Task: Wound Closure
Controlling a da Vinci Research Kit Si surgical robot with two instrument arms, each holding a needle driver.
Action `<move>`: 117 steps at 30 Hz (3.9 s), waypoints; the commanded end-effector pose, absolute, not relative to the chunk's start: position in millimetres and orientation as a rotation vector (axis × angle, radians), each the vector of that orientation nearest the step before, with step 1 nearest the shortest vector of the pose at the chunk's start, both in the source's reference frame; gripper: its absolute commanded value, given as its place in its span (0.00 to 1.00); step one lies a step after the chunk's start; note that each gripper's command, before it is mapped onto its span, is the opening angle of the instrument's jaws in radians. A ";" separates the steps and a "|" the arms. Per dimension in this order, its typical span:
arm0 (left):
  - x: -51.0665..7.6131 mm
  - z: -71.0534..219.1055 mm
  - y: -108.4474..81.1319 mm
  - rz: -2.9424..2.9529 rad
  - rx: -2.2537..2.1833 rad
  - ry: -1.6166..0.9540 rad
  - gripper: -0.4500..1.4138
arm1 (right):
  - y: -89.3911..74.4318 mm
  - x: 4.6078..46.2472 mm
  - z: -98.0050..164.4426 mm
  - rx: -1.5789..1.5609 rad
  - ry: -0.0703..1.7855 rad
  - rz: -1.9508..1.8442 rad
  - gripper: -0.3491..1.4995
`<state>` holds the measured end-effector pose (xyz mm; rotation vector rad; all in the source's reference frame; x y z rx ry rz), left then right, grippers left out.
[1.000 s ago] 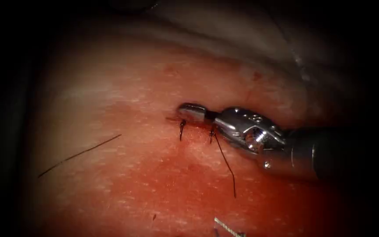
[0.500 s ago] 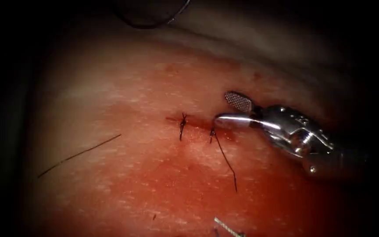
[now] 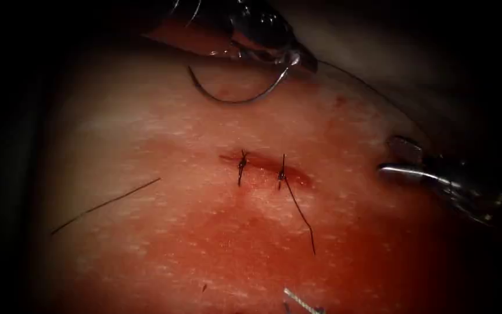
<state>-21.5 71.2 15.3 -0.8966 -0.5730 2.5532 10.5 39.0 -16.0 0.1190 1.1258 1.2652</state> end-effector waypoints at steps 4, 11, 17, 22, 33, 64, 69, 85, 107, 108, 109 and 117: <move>-21.5 17.0 71.6 2.525 -0.903 -0.619 0.48 | 40.0 10.2 -16.1 0.064 1.096 1.266 0.90; -18.8 15.6 75.9 2.496 -0.946 -0.668 0.66 | 44.0 9.9 -19.0 0.011 1.052 1.195 0.92; -15.3 12.7 78.1 2.473 -0.990 -0.631 0.66 | 45.2 7.6 -21.4 -0.035 1.032 1.168 0.92; -14.0 10.7 73.9 2.501 -0.989 -0.615 0.63 | 47.6 5.6 -23.4 -0.111 0.957 1.087 0.94; -15.2 6.7 61.7 2.694 -1.102 -0.545 0.59 | 48.9 6.4 -25.3 -0.114 0.747 0.902 0.97; -25.0 7.6 50.5 2.903 -1.646 -0.269 0.05 | 43.6 17.8 -24.5 -0.100 0.939 0.907 0.96; -24.7 7.2 50.4 2.853 -1.690 -0.199 0.05 | 43.4 17.8 -24.4 -0.098 0.941 0.912 0.96; -19.6 5.7 55.0 2.581 -1.841 -0.271 0.05 | 41.1 21.2 -21.6 0.109 1.127 0.732 0.92; -15.3 6.8 57.1 2.597 -1.806 -0.264 0.05 | 36.7 28.2 -15.1 0.203 1.113 0.533 0.91; -15.3 6.8 57.1 2.601 -1.803 -0.265 0.05 | 36.5 28.8 -14.6 0.199 1.107 0.524 0.91; -15.4 6.9 57.1 2.601 -1.803 -0.265 0.05 | 36.3 29.1 -14.3 0.201 1.100 0.520 0.91; -15.5 6.8 57.0 2.607 -1.796 -0.268 0.05 | 34.9 31.7 -11.3 0.213 1.047 0.485 0.91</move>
